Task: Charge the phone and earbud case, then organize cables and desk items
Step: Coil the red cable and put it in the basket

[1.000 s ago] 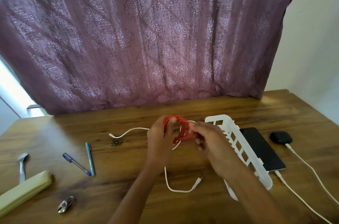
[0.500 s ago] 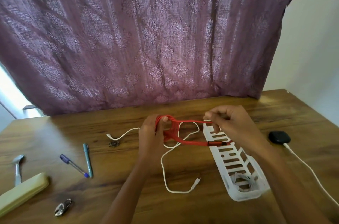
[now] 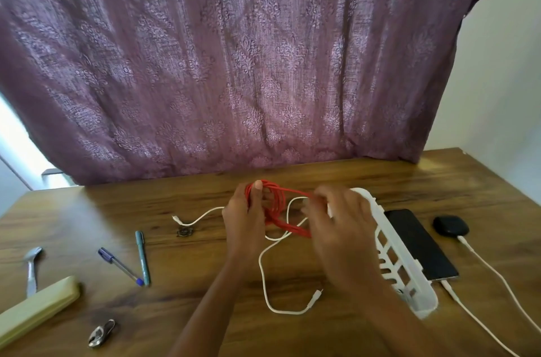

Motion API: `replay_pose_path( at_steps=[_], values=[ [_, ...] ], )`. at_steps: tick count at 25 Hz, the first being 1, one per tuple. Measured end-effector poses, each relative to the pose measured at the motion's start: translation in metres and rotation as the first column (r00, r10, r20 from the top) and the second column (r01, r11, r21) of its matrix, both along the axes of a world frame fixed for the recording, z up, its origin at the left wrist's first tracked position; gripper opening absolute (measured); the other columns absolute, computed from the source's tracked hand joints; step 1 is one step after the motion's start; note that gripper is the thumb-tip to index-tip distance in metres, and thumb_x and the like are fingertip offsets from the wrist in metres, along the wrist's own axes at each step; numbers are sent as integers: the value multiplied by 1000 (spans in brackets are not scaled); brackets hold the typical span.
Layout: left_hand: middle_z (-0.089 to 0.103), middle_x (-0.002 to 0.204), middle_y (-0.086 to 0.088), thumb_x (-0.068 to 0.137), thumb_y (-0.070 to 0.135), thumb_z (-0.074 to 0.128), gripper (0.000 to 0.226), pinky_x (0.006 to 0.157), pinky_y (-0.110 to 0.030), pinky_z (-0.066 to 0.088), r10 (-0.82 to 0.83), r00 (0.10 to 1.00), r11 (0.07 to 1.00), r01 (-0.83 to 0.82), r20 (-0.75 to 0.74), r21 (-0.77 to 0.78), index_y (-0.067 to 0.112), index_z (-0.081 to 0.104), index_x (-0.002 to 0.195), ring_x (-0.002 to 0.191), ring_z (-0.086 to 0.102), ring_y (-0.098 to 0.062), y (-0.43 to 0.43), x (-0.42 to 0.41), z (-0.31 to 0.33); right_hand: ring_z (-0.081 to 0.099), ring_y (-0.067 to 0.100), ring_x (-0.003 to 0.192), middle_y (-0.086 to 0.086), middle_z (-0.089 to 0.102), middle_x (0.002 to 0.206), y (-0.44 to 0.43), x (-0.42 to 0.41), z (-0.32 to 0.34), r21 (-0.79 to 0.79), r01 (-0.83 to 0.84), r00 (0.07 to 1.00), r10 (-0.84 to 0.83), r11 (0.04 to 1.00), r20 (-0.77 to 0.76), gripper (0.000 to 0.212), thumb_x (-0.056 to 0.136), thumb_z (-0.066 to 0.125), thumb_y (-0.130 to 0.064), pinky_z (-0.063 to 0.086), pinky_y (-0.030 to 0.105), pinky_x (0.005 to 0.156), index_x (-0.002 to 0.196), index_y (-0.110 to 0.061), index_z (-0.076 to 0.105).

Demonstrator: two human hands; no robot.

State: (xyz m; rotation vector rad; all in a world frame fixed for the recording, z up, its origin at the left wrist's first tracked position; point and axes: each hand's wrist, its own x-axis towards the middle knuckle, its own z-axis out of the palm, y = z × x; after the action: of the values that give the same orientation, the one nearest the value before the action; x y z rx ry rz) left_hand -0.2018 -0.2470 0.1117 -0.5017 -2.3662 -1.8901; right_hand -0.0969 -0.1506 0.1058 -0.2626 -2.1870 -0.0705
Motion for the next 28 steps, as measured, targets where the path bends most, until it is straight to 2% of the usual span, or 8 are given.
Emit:
replay_pose_path(
  at_steps=[3,6,13,17,19,21,25,28],
  values=[
    [53,57,6,96,28,44,28,55,-27,39,33,999,999,-33,-21,0,13,56,76,54,49,-11,3,-2,1,63,19,84,3,69,87,-17,-10,-12,-4,-130,989,130,992,69,30,89,53,-35,50,33,78,93,-11,69],
    [58,61,7,97,28,43,28,59,-27,43,54,999,999,-53,-9,11,10,61,85,57,53,-9,-1,-8,1,68,16,69,-1,72,79,-17,-15,-18,-143,-151,970,175,978,168,26,79,68,-23,56,29,62,105,-15,66],
    [62,67,12,96,26,45,24,51,-6,39,61,998,998,-61,-26,-8,19,61,79,55,53,1,-18,-24,6,58,3,86,-11,63,91,18,-4,-5,-593,-403,891,448,697,-78,20,87,48,-32,49,17,74,102,-29,60],
    [64,68,9,95,28,46,26,59,-24,46,6,999,998,-8,41,56,20,64,79,55,52,-2,-22,-31,6,52,0,93,-8,62,86,41,6,-14,-453,-391,874,478,801,90,20,83,53,-9,43,21,93,92,-19,68],
    [62,66,7,96,28,45,27,59,-24,43,-11,998,999,9,56,48,16,65,81,58,52,-6,-24,-34,6,50,4,98,-1,64,86,53,7,-23,-278,-358,883,420,891,210,26,81,46,-4,22,22,112,90,-13,69],
    [63,70,5,95,28,47,25,62,-24,43,-28,997,999,24,76,47,20,63,78,64,53,-8,-24,-34,6,47,8,108,3,68,89,61,8,-29,-185,-317,897,357,930,259,28,77,47,-3,11,19,113,88,-11,71],
    [63,84,0,94,29,49,19,72,-28,41,-25,997,1000,25,79,7,27,61,80,80,56,-14,-30,-42,4,40,9,123,11,68,104,67,19,-22,-264,-312,913,365,913,184,24,76,49,3,18,4,105,84,-3,71],
    [67,80,1,95,27,47,22,70,-30,46,-78,985,993,63,155,101,19,64,85,76,61,-15,-33,-42,10,34,9,130,8,62,120,71,19,-32,-297,-353,864,431,887,260,28,82,46,0,21,5,105,93,-14,67]
  ],
)
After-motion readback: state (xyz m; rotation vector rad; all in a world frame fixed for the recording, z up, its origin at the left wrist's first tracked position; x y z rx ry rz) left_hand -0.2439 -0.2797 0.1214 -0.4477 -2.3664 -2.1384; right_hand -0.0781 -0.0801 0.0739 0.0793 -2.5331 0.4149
